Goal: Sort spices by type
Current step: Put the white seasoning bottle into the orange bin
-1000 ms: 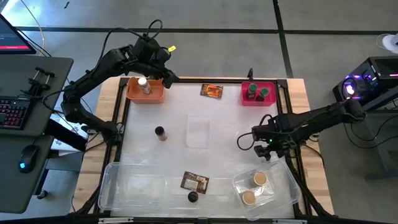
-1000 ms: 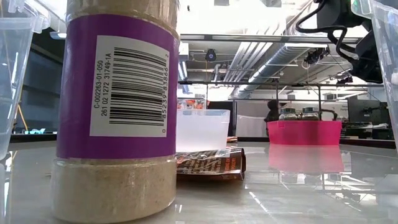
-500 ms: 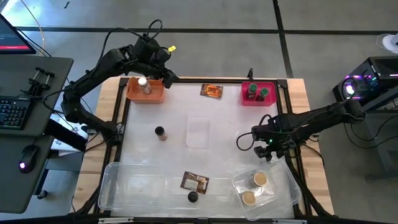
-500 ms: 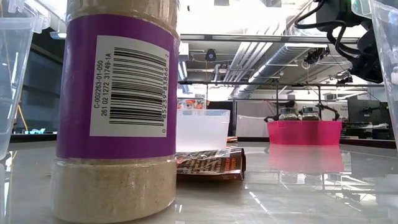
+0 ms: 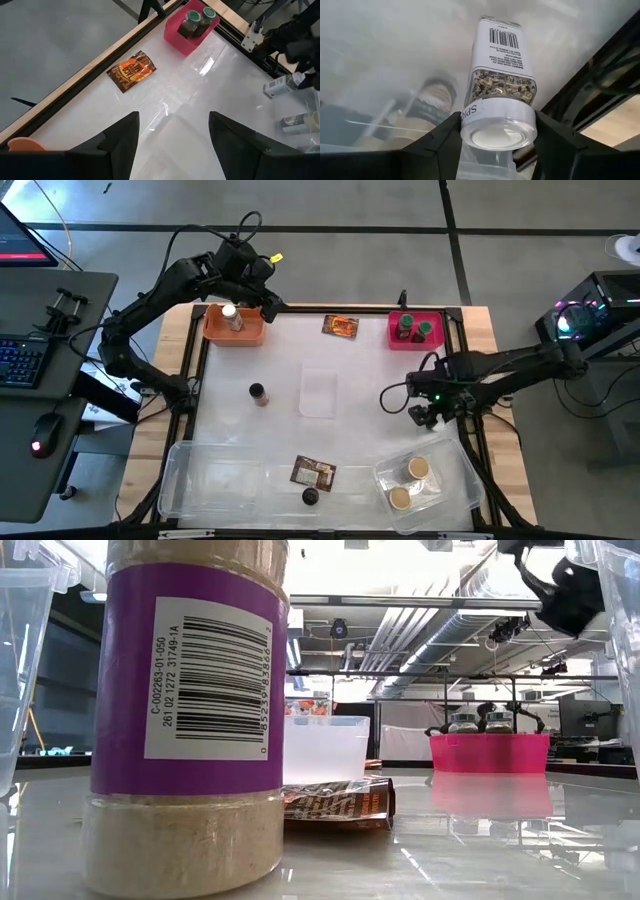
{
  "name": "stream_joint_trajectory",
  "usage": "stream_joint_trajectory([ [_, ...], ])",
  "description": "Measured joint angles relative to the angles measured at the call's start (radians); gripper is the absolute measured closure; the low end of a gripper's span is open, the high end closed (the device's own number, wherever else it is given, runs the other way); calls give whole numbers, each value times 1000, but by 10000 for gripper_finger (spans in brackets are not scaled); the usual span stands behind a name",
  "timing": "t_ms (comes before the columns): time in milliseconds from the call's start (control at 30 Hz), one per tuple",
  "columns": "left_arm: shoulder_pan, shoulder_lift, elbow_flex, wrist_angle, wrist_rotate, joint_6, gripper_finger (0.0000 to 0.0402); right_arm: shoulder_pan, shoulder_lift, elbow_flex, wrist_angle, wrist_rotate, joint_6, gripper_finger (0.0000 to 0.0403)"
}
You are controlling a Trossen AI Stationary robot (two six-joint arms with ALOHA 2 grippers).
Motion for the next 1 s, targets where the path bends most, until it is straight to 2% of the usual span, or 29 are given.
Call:
stream_joint_trajectory([
  [200, 0, 0, 0, 0, 0, 45, 178, -70, 0, 182, 25, 232, -50, 200],
  [300, -6, 0, 0, 0, 0, 87, 178, -112, 0, 271, 103, 349, -120, 200],
  [400, -16, 0, 0, 0, 0, 104, 178, -161, -1, 324, 208, 411, -209, 200],
  [500, -31, 0, 0, 0, 0, 104, 178, -211, -1, 344, 360, 403, -286, 200],
  [700, -82, 0, 0, 1, 1, 107, 178, -296, 16, 343, 585, 274, -400, 200],
  [1000, -211, 0, 0, 138, 2, 176, 178, -382, 96, 343, 703, 107, -512, 200],
])
